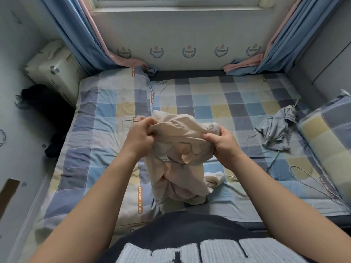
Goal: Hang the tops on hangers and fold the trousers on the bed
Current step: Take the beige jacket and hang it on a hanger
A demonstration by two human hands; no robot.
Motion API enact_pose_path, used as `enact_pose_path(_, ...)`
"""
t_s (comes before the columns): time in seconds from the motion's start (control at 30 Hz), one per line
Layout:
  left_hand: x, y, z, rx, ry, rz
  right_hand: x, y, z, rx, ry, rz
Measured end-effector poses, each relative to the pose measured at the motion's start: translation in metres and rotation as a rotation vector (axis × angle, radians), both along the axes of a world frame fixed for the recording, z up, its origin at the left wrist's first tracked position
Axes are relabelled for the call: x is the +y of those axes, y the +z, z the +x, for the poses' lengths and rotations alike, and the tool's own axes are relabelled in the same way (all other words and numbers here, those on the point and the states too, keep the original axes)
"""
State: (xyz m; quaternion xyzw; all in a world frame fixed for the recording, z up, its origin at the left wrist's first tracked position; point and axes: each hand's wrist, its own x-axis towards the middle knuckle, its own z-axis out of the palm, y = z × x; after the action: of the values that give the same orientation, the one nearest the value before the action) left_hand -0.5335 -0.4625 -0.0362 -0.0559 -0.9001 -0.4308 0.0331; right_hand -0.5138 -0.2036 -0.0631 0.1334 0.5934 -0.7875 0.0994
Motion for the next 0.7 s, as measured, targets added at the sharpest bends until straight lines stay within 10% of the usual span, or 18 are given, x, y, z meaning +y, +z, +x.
enact_pose_path(0.23,-0.002,-0.047,0.002,-0.093,0.432,-0.057,0.023,0.005,0.022,0.145,0.013,0.032)
enact_pose_path(0.47,-0.004,-0.065,-0.003,-0.431,0.348,-0.134,0.041,-0.003,0.029,0.021,-0.047,-0.144)
enact_pose_path(0.7,0.008,-0.054,0.005,-0.573,0.173,0.590,0.056,0.005,0.033,-0.296,0.251,-0.255)
